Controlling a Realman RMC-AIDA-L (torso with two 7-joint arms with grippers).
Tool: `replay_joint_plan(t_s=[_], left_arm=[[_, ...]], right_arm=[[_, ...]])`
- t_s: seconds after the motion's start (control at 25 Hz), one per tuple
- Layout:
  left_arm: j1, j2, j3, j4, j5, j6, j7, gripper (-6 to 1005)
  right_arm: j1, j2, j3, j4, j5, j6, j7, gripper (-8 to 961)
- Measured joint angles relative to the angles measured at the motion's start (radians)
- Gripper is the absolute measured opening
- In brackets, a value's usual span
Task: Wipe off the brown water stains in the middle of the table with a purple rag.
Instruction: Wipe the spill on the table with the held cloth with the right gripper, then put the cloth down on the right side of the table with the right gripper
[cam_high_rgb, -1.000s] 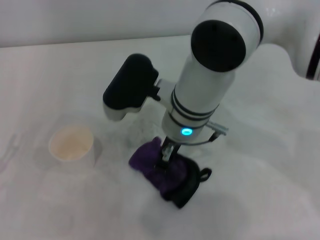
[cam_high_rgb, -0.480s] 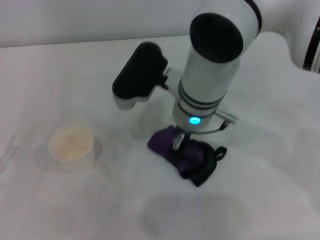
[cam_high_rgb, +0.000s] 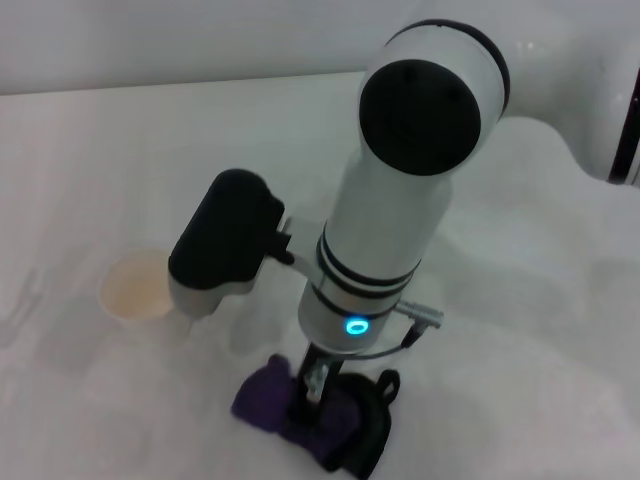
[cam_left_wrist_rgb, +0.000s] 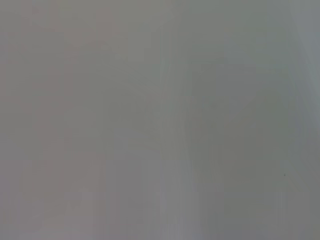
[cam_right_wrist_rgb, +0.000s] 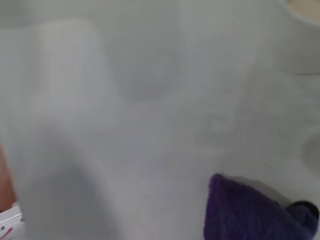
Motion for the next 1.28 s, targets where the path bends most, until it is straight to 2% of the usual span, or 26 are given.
replay_joint_plan(t_s=[0.28,0.44,0.64,0.8,1.04,1.28], left_arm=[[0.0,0.001,0.0,0.021,0.0,0.0,0.021,888],[0.004,0.0,0.0,0.021,0.0,-0.001,0.027,888],[0.012,0.002,0.0,0.018,-0.006,-0.002,0.028,888],[0.012,0.002,0.0,0.017,-0.007,-0.003,0.028,888],[0.006,0.004,0.0,0.018,-0.008,-0.003,0.028,887],[-0.001,0.005,0.0,0.019,-0.008,-0.003,0.028,887]], right_arm=[[0.013,0.0,-0.01,0.072,-0.055,-0.054,0.003,97],[0.011,0.0,0.045,0.113,-0.157,-0.055,0.017,95],[-0.024,-0.004,0.179,0.091,-0.301,0.014,0.011,95],[-0.079,-0.009,0.304,0.053,-0.432,0.102,-0.006,95],[-0.173,-0.014,0.599,0.043,-0.588,0.19,-0.126,93],[-0.216,-0.018,0.798,0.059,-0.705,0.221,-0.213,92]])
